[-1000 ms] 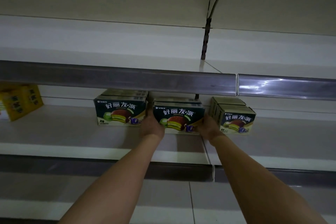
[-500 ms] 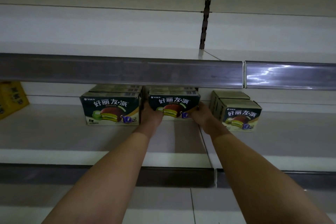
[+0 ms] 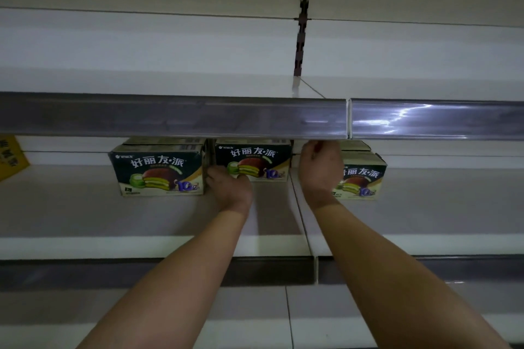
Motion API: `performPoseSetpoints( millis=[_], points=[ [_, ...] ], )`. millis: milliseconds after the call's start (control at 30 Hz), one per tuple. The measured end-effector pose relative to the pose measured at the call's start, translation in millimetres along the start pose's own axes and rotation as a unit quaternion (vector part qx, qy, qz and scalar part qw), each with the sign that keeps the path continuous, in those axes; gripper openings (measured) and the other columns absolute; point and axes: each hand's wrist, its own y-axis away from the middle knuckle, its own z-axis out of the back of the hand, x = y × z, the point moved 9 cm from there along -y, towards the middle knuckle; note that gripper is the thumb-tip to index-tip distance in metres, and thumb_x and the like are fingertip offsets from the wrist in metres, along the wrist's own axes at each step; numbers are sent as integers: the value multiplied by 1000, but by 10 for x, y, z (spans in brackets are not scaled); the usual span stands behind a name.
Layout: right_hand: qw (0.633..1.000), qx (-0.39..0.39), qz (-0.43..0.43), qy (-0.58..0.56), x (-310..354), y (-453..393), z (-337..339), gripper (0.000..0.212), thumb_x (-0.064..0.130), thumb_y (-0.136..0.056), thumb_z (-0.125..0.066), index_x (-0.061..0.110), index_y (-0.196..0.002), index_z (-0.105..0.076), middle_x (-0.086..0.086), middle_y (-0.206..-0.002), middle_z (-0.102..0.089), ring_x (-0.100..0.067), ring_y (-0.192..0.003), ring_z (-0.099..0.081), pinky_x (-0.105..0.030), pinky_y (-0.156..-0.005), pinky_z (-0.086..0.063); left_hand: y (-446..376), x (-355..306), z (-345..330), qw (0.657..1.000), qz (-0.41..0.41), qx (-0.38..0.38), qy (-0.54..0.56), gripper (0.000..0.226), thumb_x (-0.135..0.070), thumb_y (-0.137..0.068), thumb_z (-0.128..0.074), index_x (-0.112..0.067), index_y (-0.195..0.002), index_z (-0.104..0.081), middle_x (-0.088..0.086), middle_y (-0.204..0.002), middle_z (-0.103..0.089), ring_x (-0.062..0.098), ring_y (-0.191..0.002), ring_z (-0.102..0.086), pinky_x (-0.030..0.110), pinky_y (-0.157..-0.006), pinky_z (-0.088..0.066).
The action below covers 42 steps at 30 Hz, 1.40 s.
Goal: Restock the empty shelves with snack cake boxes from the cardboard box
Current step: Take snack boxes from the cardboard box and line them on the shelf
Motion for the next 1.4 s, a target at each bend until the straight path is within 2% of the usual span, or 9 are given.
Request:
performPoseSetpoints(
  millis=[233, 367, 467, 533, 700, 967, 1200, 1267, 1400],
  points=[
    [966, -177, -189, 24, -801, -423, 885, 27, 25, -93, -41, 7, -107, -57, -11, -109, -62, -32, -107, -52, -37, -90, -33, 442, -294, -494, 984, -96, 151, -17, 12, 0, -91, -49, -10, -94, -56, 10, -101, -60, 21, -91, -53, 20, -71, -33],
    [935, -33, -302, -182, -1464, -503, 684, 40, 42, -100, -33, 7, -100, -53, -11, -98, -53, -25, -87, -51, -30, -77, -37, 808, -396, -904, 948, -74, 308, 17, 33, -28, -102, -39, -8, -123, -55, 11, -126, -57, 23, -111, -53, 25, -88, -37],
    [885, 134, -342, -285, -1627, -452, 370, 72, 62, -97, -24, 5, -136, -46, -6, -132, -52, -23, -119, -49, -31, -92, -37, 1064, -458, -1165, 914, -20, 403, 38, 54, -45, -102, -22, -18, -148, -30, 5, -152, -33, 21, -140, -31, 27, -104, -25],
    [864, 213, -330, -314, -1602, -432, 230, 83, 70, -92, -19, 7, -139, -46, -12, -134, -55, -28, -123, -52, -33, -83, -45, 1163, -472, -1353, 896, -1, 442, 35, 59, -54, -100, -16, -26, -151, -22, 0, -155, -26, 20, -142, -25, 31, -108, -23],
    [840, 284, -316, -339, -1486, -425, 46, 81, 72, -90, -20, 11, -129, -57, -18, -115, -67, -32, -104, -66, -37, -78, -53, 1165, -375, -1742, 880, 30, 472, 50, 94, -90, -70, -16, -39, -148, -25, -2, -155, -31, 23, -141, -30, 45, -113, -22],
    [859, 273, -309, -302, -1359, -321, -16, 72, 71, -90, -27, 15, -120, -61, -17, -111, -69, -31, -102, -66, -45, -93, -51, 1156, -424, -1595, 896, 15, 441, 50, 60, -55, -99, -18, -27, -152, -14, -2, -159, -18, 20, -144, -21, 37, -112, -22],
    [859, 280, -310, -297, -1214, -206, -124, 68, 67, -93, -25, 15, -110, -64, -16, -104, -70, -30, -97, -67, -42, -87, -53, 1028, -343, -1438, 901, 15, 433, 34, 63, -59, -97, -17, -31, -153, -7, -5, -160, -9, 20, -146, -13, 40, -115, -18],
    [868, 250, -316, -291, -1205, -197, -75, 62, 63, -96, -25, 14, -102, -63, -15, -102, -68, -28, -92, -66, -36, -77, -53, 1006, -339, -1364, 904, 5, 425, 40, 64, -61, -96, -18, -32, -153, -11, -5, -160, -13, 20, -146, -17, 43, -115, -19],
    [895, 178, -320, -255, -1226, -226, 124, 57, 57, -98, -28, 12, -83, -60, -12, -93, -66, -25, -85, -62, -38, -87, -50, 875, -273, -1137, 929, -10, 368, 44, 66, -66, -92, -30, -21, -139, -42, 1, -144, -45, 18, -130, -42, 38, -109, -32]
  ],
)
